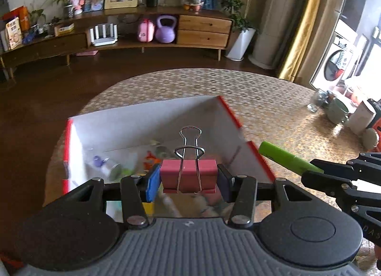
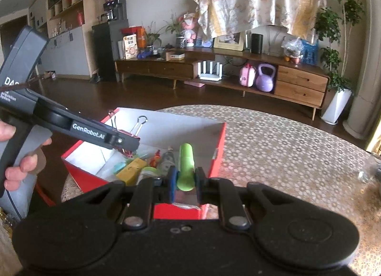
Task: Organize rigid objects
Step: 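Carry the pink clip and green marker with both tools into the red box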
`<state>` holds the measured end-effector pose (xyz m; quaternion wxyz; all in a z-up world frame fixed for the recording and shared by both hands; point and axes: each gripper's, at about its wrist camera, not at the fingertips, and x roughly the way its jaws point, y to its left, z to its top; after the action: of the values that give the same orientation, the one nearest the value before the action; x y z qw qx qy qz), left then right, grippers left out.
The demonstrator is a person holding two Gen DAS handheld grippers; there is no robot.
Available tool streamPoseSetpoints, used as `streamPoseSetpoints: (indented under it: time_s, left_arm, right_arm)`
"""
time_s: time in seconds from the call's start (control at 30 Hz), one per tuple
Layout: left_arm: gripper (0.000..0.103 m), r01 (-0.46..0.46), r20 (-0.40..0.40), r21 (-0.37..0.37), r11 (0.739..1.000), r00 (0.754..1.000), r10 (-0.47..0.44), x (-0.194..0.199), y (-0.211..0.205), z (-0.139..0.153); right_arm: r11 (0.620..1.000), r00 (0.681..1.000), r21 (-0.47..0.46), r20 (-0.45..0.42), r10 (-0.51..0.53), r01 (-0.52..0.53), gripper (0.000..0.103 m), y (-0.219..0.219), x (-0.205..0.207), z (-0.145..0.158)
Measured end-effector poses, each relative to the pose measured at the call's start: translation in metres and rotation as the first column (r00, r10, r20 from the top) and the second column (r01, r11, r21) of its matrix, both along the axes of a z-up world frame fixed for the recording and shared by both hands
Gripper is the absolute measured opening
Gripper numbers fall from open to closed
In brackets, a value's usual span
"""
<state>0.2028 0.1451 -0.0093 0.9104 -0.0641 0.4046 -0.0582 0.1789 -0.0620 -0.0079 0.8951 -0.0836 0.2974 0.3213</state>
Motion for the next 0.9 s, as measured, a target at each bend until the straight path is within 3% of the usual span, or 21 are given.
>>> streamPoseSetpoints:
  time_s: [0.23, 0.5, 0.9]
  left_arm:
    - [0.049, -0.017, -0.042, 0.022, 1.000, 0.999, 0.018, 0.011, 0.028, -0.015]
    - [0.049, 0.002, -0.111, 0.043, 0.999, 0.994, 0.003, 0.043, 0.033, -0.043]
    - [0.049, 0.008, -0.192, 0.057, 0.998, 0.981, 0.003, 0.072, 0.037, -0.075]
  right_arm:
    - [0.999, 1.000, -0.043, -0.023, 0.009, -0.010, 0.014, 0.030, 0.018, -0.017]
    - [0.995, 0.998, -0.101, -0.059, -0.001, -0.005, 0.014, 0.062, 0.045, -0.044]
    - [0.996, 0.997, -0.085, -0.081, 0.000, -0.007, 0.015, 0.077, 0.064, -0.062]
